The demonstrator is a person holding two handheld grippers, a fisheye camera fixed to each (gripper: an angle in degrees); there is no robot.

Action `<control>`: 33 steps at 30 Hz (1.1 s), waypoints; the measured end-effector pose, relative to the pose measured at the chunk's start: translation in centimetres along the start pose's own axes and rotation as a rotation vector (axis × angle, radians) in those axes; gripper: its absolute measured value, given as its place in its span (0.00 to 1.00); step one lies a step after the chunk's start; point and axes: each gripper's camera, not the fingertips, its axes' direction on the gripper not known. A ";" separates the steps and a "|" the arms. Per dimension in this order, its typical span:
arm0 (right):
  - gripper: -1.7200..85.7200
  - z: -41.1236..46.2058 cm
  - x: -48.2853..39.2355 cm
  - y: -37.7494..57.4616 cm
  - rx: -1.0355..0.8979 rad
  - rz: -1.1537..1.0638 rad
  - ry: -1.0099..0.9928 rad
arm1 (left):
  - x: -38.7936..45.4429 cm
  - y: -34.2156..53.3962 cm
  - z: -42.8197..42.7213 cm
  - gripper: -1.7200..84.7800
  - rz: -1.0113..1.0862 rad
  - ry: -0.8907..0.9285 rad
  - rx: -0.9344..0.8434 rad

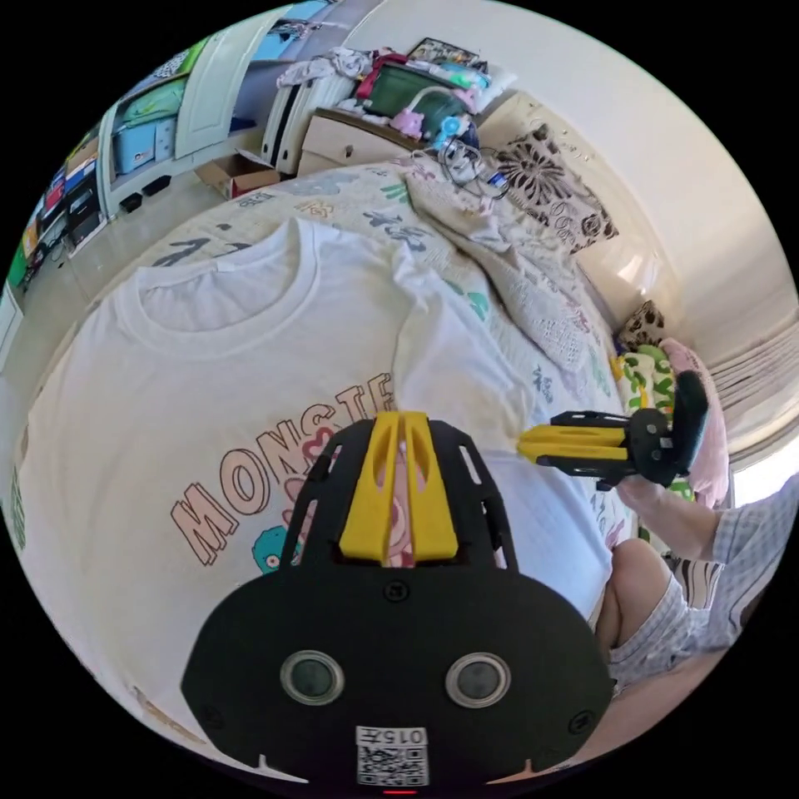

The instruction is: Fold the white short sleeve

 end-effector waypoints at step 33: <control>0.11 17.4 -34.7 -35.7 0.035 -0.358 -0.351 | -21.6 41.4 -26.1 0.03 -0.567 -0.198 0.530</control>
